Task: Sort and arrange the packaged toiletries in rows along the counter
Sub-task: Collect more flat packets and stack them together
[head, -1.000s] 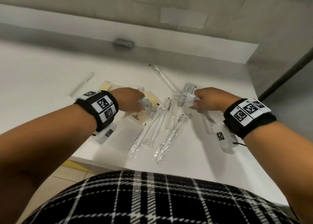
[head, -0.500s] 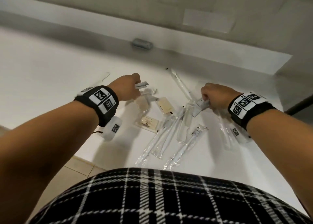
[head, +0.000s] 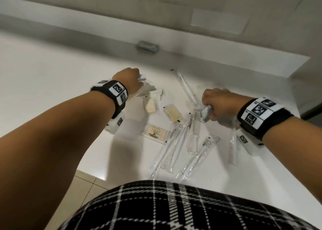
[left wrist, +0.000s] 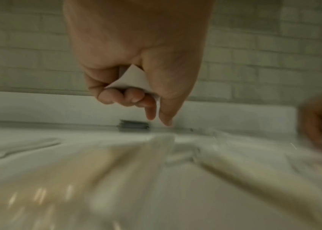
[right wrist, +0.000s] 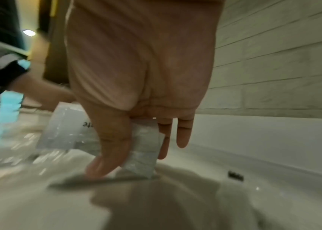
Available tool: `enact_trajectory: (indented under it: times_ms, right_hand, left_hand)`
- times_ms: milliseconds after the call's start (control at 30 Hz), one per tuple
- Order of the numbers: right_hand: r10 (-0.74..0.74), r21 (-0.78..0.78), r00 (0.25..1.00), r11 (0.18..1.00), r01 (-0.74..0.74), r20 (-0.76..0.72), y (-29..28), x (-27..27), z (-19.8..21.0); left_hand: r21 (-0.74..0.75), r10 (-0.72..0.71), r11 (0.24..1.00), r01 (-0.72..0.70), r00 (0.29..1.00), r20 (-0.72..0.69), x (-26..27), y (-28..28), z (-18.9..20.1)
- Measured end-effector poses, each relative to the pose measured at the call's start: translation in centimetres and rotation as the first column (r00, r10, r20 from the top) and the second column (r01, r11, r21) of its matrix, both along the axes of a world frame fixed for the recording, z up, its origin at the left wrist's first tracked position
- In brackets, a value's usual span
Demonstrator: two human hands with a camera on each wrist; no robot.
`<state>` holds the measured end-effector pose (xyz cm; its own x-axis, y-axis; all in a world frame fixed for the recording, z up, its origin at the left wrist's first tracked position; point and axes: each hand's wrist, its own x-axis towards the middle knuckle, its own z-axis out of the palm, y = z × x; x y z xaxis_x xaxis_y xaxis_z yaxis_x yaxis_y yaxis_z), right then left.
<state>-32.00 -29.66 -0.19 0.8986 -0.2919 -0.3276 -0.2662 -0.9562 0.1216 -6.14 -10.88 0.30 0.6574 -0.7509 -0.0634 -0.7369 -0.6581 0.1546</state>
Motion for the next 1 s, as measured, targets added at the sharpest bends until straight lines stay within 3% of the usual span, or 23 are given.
enact_trajectory:
  times_ms: [67, 300, 533, 600, 700, 767, 833, 933, 1000]
  right_hand:
    - [0.025, 0.011, 0.999, 1.0, -0.026, 0.037, 0.7, -0.2, -1.0]
    - [-0.212, 0.135, 0.977, 0.968, 0.212, -0.014, 0.7, -0.4, -1.2]
    - [-0.231, 0.039, 0.963, 0.97, 0.239, -0.141, 0.7, 0.6, -1.7]
    - [-0.236, 0.091, 0.965, 0.965, 0.247, -0.112, 0.4, 0.1, -1.3]
    - [-0.302, 0.321, 0.953, 0.906, 0.277, 0.032, -0.2, -0.5, 0.0]
    - [-0.412, 0.387, 0.894, 0.864, 0.324, 0.173, -0.7, -0.3, 0.9]
    - [-0.446, 0.492, 0.874, 0.815, 0.308, 0.192, 0.1, 0.1, 1.7]
    - [-0.308, 0.56, 0.949, 0.799, 0.218, 0.07, 4.5, 1.3, 1.9]
    - [-0.192, 0.557, 0.981, 0.815, 0.161, -0.002, 8.0, 2.6, 1.4]
  left_hand:
    - [-0.056, 0.044, 0.997, -0.046, 0.998, -0.039, 1.3, 0.4, 1.2]
    - [-0.052, 0.085, 0.993, -0.108, 0.939, -0.334, 5.6, 6.9, 3.3]
    - [0.175, 0.201, 0.969, -0.174, 0.968, -0.148, 6.5, 10.9, 1.4]
    - [0.172, 0.242, 0.96, -0.223, 0.965, -0.097, 7.0, 11.7, 0.8]
    - [0.26, 0.287, 0.93, -0.258, 0.955, -0.08, 7.3, 12.7, -0.1]
    - [0.281, 0.231, 0.938, -0.204, 0.971, -0.064, 6.9, 12.7, -0.9]
    - [0.167, 0.136, 0.979, -0.12, 0.987, -0.09, 5.7, 11.9, -1.3]
    - [-0.037, -0.166, 0.986, 0.163, 0.982, -0.093, 2.8, 9.3, -1.5]
    - [-0.022, -0.371, 0.929, 0.37, 0.924, -0.094, 1.1, 7.1, -1.7]
